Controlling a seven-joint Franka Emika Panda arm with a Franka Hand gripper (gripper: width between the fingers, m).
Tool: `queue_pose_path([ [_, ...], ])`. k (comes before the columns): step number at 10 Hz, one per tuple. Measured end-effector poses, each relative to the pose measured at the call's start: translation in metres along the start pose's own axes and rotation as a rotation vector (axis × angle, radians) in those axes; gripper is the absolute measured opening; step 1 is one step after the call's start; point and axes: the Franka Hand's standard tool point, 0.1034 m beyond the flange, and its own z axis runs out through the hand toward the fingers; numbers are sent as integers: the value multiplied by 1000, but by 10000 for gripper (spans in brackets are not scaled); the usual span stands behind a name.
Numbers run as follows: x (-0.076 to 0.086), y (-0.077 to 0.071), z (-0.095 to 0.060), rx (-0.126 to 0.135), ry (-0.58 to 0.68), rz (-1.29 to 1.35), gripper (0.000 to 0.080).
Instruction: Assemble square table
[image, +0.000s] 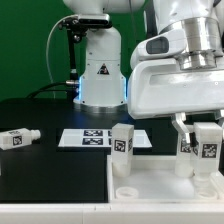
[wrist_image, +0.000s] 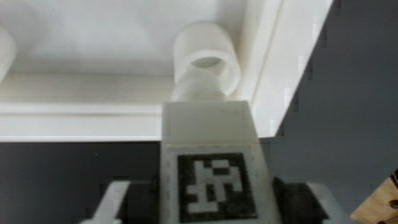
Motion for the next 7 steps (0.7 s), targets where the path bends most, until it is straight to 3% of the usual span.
queue_pose_path([
  [7,-2,-5,11,2,-5,-3,287],
])
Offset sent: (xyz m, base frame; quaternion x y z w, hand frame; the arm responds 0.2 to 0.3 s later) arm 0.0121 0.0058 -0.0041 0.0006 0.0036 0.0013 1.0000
